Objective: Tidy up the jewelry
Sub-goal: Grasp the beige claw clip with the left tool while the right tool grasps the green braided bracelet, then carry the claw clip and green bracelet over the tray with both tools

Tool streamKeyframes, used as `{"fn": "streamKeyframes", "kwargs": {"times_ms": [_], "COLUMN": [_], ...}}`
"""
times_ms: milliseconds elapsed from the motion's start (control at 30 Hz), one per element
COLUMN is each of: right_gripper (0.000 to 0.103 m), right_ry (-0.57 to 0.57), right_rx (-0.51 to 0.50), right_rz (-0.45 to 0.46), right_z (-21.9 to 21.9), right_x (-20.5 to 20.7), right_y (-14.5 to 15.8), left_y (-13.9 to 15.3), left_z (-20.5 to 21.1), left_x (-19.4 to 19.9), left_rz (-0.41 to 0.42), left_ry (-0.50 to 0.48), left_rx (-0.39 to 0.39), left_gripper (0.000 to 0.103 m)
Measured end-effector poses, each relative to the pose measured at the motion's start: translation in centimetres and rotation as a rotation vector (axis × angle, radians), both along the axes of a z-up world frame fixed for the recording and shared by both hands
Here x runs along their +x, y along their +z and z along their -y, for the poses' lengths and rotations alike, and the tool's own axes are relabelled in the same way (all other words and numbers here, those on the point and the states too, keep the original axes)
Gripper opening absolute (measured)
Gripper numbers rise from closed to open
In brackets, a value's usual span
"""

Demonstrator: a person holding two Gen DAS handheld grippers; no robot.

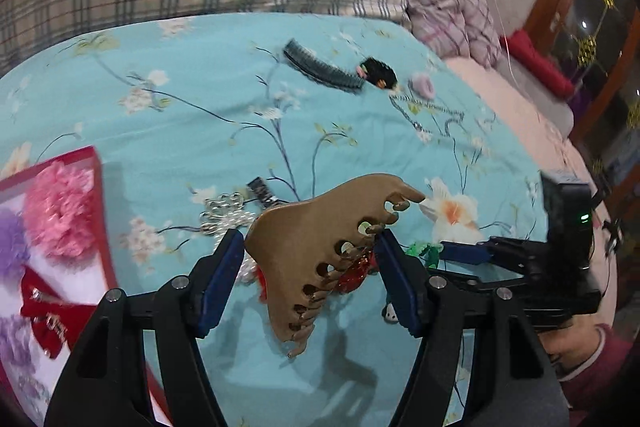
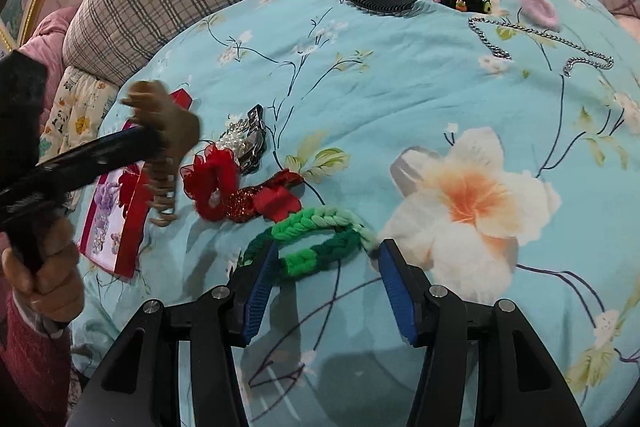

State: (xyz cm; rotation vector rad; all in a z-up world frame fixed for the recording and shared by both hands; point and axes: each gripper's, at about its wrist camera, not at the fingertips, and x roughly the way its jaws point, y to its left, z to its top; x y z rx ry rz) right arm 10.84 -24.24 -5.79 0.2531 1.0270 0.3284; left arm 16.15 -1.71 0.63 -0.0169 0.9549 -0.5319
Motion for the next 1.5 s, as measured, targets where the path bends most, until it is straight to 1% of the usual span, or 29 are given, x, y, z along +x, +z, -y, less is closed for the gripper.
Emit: {"fn": "streamKeyframes", "kwargs": {"times_ms": [67, 100, 133, 200, 267, 400, 500, 633, 1000, 1200, 1500], "right_gripper": [0.055, 0.050, 0.037, 0.012, 0.011, 0.011, 0.010, 0.010, 0.010, 0.010, 0.011], "right_ry": [-0.006, -0.009, -0.011, -0.012, -0.009, 0.015, 0.044, 0.098, 0.236, 0.316, 0.417], "right_rx": [-0.015, -0.027, -0.043, -0.039, -0.006, 0.011, 0.018, 0.035, 0.075, 0.089, 0.119], "right_rz": [0.006, 0.011, 0.014, 0.008, 0.004, 0.052, 0.087, 0.116, 0.140, 0.153, 0.133], "right_z": [-0.3, -0.5, -0.6, -0.6, -0.5, -1.3, -2.5, -5.0, -12.5, -17.1, -23.4], "right_x": [0.2, 0.3, 0.4, 0.5, 0.4, -0.2, -0.2, 0.3, 0.7, 0.8, 0.7], "right_y": [-0.1, -0.2, -0.2, -0.3, -0.1, 1.6, 3.0, 4.4, 5.9, 6.6, 5.8], "left_y": [0.3, 0.3, 0.4, 0.6, 0.8, 1.5, 1.9, 2.5, 3.6, 3.0, 1.8], "left_z": [-0.7, -1.0, -1.3, -1.7, -2.2, -3.9, -5.1, -7.9, -15.7, -19.5, -23.9], "left_x": [-0.2, -0.3, -0.5, -0.7, -1.0, -2.0, -2.6, -3.8, -6.6, -7.8, -9.3], "left_rz": [0.002, 0.003, 0.003, 0.003, 0.006, 0.020, 0.029, 0.040, 0.073, 0.065, 0.043], "left_ry": [0.017, 0.024, 0.031, 0.044, 0.058, 0.089, 0.116, 0.172, 0.325, 0.401, 0.499], "left_rx": [-0.012, -0.018, -0.023, -0.029, -0.038, -0.060, -0.060, -0.071, -0.083, -0.074, -0.036], "left_gripper": [0.067, 0.067, 0.067, 0.067, 0.067, 0.067, 0.067, 0.067, 0.067, 0.067, 0.067]}}
